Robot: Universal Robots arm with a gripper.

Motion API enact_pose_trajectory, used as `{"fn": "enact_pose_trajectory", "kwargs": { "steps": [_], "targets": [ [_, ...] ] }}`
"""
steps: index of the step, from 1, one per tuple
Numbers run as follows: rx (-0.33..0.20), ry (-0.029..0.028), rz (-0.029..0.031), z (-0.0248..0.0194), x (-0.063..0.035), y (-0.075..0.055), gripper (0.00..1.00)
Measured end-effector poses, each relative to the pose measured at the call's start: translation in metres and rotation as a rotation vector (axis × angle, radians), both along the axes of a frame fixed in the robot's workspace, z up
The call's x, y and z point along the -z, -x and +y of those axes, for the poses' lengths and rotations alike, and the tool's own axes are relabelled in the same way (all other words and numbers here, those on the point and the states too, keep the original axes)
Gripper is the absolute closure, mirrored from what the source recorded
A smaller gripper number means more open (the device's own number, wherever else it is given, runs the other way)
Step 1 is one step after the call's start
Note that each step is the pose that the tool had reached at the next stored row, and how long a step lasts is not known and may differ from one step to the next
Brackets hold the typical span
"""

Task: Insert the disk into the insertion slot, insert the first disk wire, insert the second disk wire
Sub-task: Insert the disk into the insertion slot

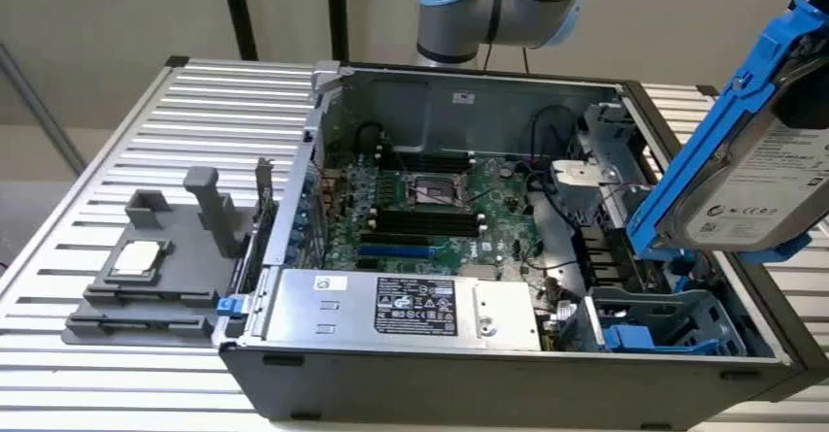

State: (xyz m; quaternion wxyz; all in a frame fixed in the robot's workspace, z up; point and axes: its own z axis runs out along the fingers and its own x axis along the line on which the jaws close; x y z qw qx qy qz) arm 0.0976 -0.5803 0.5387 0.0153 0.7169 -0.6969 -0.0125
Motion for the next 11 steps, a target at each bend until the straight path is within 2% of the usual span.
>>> {"fn": "enact_pose_trajectory", "kwargs": {
  "steps": [11],
  "targets": [
    [-0.003, 0.0001, 0.0000, 0.0000, -0.0023, 0.0000, 0.68]
  ]
}}
